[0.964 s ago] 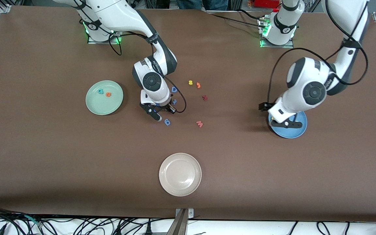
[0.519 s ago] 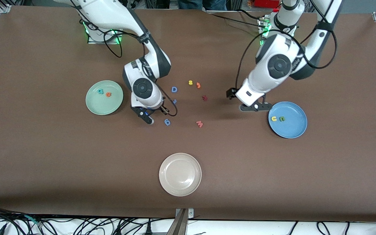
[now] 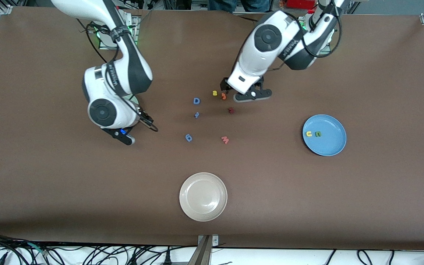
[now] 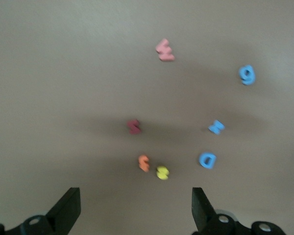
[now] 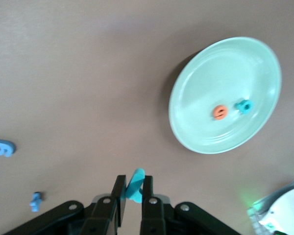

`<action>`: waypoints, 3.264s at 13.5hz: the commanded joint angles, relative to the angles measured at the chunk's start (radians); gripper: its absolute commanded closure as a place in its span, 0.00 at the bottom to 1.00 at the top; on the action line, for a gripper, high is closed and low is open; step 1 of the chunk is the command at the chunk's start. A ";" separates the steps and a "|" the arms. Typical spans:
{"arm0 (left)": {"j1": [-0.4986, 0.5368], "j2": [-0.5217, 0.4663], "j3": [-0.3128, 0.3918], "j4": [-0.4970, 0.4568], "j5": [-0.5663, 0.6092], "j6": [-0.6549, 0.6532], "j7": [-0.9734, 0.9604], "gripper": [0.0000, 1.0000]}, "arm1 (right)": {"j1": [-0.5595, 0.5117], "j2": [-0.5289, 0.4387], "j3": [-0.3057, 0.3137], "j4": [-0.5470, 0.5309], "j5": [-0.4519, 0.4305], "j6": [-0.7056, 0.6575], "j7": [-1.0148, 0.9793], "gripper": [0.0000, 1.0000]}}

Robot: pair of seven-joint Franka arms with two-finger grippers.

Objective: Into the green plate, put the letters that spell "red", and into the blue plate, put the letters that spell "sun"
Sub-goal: 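Place the teal l on the green plate while the left gripper returns, then withdraw the right gripper from the green plate while the left gripper hovers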

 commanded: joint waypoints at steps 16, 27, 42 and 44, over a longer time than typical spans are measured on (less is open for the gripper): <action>-0.121 0.193 -0.027 -0.110 0.265 0.417 -0.306 0.01 | 0.017 -0.082 -0.079 -0.578 0.137 0.466 -0.365 0.45; -0.170 0.330 -0.036 -0.087 0.505 0.430 -0.477 0.01 | -0.009 -0.175 -0.283 -0.041 0.013 -0.135 -0.419 0.00; -0.184 0.405 -0.038 -0.036 0.551 0.427 -0.468 0.01 | -0.058 -0.152 -0.378 0.245 -0.019 -0.210 -0.812 0.00; -0.184 0.410 -0.038 -0.035 0.552 0.427 -0.468 0.01 | -0.058 -0.145 -0.380 0.267 -0.018 -0.215 -0.790 0.00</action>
